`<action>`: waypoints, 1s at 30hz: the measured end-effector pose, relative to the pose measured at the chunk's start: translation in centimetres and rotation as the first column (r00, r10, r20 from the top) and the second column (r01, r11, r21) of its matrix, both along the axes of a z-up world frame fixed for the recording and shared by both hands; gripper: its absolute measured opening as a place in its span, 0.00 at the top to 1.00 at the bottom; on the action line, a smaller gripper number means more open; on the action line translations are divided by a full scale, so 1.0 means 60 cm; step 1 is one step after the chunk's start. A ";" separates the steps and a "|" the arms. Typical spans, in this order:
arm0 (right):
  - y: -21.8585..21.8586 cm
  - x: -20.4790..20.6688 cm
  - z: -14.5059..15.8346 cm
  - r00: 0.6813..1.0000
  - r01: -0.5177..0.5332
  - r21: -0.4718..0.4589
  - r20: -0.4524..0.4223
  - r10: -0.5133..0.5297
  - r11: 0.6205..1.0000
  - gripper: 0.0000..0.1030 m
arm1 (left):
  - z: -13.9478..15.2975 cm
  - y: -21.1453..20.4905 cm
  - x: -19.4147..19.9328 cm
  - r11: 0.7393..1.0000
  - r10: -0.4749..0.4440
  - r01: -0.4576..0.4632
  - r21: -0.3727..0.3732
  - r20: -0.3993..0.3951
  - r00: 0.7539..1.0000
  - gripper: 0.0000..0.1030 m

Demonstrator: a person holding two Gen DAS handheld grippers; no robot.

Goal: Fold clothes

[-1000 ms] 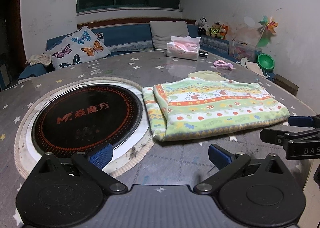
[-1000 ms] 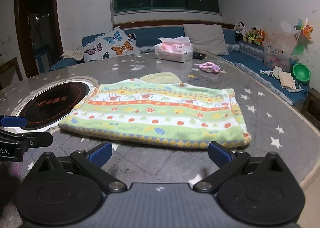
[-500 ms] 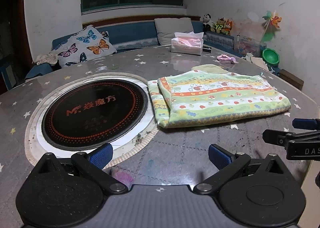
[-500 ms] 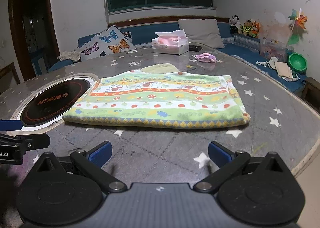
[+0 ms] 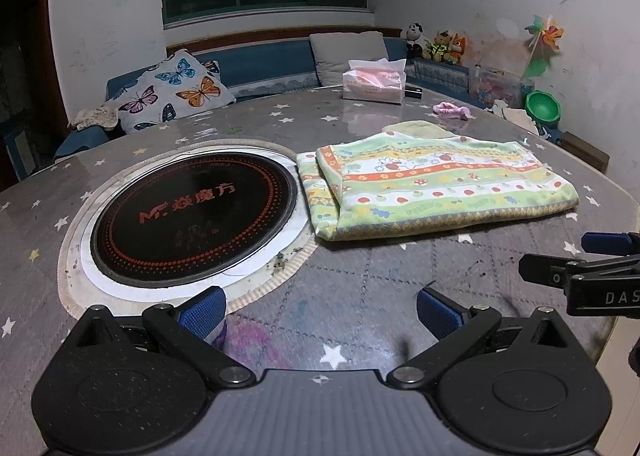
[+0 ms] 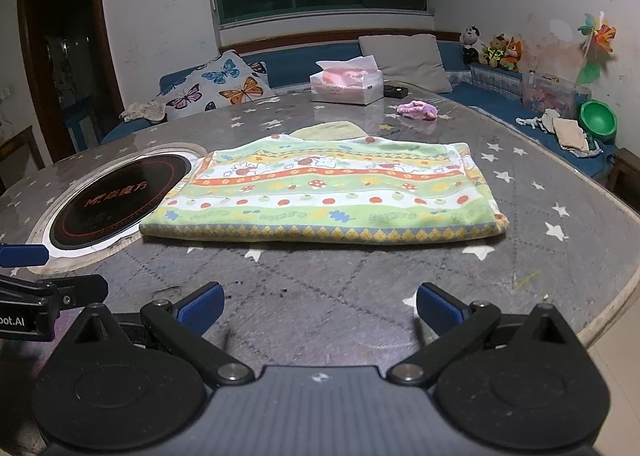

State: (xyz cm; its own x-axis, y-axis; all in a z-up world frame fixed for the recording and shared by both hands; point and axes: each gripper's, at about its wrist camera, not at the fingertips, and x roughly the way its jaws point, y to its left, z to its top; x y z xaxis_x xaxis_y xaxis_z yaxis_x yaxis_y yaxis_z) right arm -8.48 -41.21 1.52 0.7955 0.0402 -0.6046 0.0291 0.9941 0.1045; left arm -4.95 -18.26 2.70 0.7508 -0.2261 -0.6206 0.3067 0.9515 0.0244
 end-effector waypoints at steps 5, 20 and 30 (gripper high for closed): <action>0.004 -0.003 0.002 1.000 -0.004 0.004 -0.001 0.004 1.000 0.00 | -0.002 -0.002 -0.006 1.000 -0.005 0.005 0.005 -0.002 1.000 0.00; 0.010 -0.008 0.006 1.000 -0.006 0.002 0.001 0.006 1.000 0.00 | -0.007 -0.001 -0.014 1.000 -0.004 0.004 0.008 -0.010 1.000 0.00; 0.012 -0.009 0.005 1.000 -0.008 0.000 0.000 0.008 1.000 0.00 | -0.007 0.000 -0.016 1.000 -0.004 0.005 0.005 -0.011 1.000 0.00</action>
State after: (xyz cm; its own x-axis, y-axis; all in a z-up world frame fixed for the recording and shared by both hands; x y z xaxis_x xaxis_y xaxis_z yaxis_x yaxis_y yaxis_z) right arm -9.01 -40.47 1.83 0.7954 0.0471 -0.6042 0.0206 0.9943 0.1047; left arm -5.92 -18.28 2.26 0.7427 -0.2262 -0.6302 0.3113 0.9500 0.0259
